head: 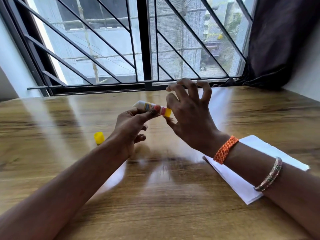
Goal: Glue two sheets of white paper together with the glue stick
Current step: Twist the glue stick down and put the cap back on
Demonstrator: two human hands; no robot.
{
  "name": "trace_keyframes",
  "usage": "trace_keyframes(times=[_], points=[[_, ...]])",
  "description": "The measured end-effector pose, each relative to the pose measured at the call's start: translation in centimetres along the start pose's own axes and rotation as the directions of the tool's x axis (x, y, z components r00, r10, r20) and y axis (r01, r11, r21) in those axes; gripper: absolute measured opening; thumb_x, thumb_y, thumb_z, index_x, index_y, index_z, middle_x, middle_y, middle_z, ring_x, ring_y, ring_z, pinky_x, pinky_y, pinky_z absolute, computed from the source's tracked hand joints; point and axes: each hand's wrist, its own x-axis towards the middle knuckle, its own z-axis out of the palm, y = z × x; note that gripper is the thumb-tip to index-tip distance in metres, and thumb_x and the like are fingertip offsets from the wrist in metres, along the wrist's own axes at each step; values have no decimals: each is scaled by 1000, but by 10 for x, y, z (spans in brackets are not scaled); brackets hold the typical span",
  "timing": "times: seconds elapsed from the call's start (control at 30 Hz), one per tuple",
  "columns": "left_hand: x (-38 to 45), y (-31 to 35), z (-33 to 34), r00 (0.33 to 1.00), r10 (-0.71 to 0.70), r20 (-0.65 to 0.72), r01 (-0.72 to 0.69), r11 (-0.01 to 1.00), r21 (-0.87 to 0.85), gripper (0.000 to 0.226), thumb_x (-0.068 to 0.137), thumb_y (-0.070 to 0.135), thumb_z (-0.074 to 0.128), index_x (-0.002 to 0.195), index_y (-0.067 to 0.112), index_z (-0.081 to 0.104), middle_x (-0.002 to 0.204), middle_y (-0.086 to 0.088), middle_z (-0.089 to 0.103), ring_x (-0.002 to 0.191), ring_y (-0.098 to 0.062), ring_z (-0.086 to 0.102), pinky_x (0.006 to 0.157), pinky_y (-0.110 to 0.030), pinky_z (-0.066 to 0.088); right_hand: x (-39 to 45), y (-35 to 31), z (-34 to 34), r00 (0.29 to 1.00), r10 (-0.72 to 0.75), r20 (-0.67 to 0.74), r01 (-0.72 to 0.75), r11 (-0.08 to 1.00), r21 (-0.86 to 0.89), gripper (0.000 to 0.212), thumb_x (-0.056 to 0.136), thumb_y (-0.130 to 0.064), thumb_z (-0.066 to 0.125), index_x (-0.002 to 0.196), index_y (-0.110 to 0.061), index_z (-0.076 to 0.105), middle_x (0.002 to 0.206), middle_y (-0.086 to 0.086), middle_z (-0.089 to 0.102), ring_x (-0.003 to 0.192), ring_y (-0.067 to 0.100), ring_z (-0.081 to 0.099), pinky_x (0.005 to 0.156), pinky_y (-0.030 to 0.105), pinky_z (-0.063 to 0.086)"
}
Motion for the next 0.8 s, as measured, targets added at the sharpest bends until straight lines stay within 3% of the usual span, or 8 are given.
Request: trace_keyframes(times=[0.1, 0.2, 0.33, 0.43, 0.53, 0.6, 0.73, 0.8], points=[[1, -1, 0, 1000, -12, 13, 13, 999, -49, 15, 69, 39, 74, 72, 25, 68, 93, 4, 64, 67, -9, 42, 49, -22, 34, 0, 0, 1, 998, 56, -1, -55, 990, 126, 30, 72, -32, 67, 94, -15, 55, 119, 5, 57, 122, 29, 43, 96, 43, 18], [3, 1, -2, 1000, -4, 25, 6, 997, -81, 6, 77, 28, 69, 78, 23, 66, 77, 11, 61, 73, -10, 44, 53, -23, 36, 1, 0, 3, 987, 143, 70, -158, 923, 350, 27, 78, -41, 63, 93, -19, 60, 118, 1, 55, 123, 24, 38, 92, 34, 13], [2, 2, -4, 999, 36, 34, -33, 995, -94, 4, 79, 28, 67, 82, 25, 67, 64, 21, 63, 75, -9, 46, 56, -23, 37, 0, 2, 13, 978, 119, 170, -189, 850, 492, 27, 88, -43, 56, 97, -19, 65, 123, -3, 55, 125, 16, 31, 84, 26, 9], [3, 1, -4, 998, 57, 32, -53, 991, -119, 12, 79, 33, 65, 89, 25, 66, 75, 19, 64, 80, -9, 48, 63, -26, 36, 2, 1, 14, 959, 142, 246, -266, 752, 603, 30, 91, -44, 51, 98, -20, 69, 121, -9, 57, 123, 11, 33, 86, 27, 12], [5, 3, -5, 995, 101, 9, -99, 989, -113, 11, 75, 35, 65, 82, 27, 68, 65, 24, 68, 86, 0, 53, 70, -26, 36, 4, 0, 13, 931, 179, 319, -359, 613, 703, 25, 92, -44, 50, 90, -30, 71, 115, -14, 62, 122, 12, 41, 94, 35, 22], [7, 3, -6, 992, 125, -13, -126, 987, -104, 6, 74, 33, 68, 75, 27, 69, 63, 23, 69, 82, 8, 56, 72, -19, 34, 4, -1, 9, 921, 209, 329, -387, 577, 719, 22, 90, -45, 53, 83, -33, 70, 112, -16, 62, 120, 13, 45, 95, 37, 24], [8, 1, -6, 990, 133, -56, -138, 985, -102, 10, 76, 31, 70, 70, 23, 69, 55, 22, 66, 55, 23, 53, 54, 1, 37, 1, -4, 5, 974, 183, 135, -225, 852, 472, 33, 89, -51, 49, 86, -25, 71, 115, -13, 60, 121, 12, 38, 92, 32, 10], [7, 0, -4, 988, 138, -65, -144, 983, -112, 10, 76, 32, 70, 71, 23, 69, 52, 24, 65, 51, 25, 51, 44, 7, 32, 1, -6, 0, 986, 139, 91, -164, 903, 397, 31, 87, -49, 51, 86, -25, 70, 116, -10, 60, 122, 16, 39, 96, 36, 10]])
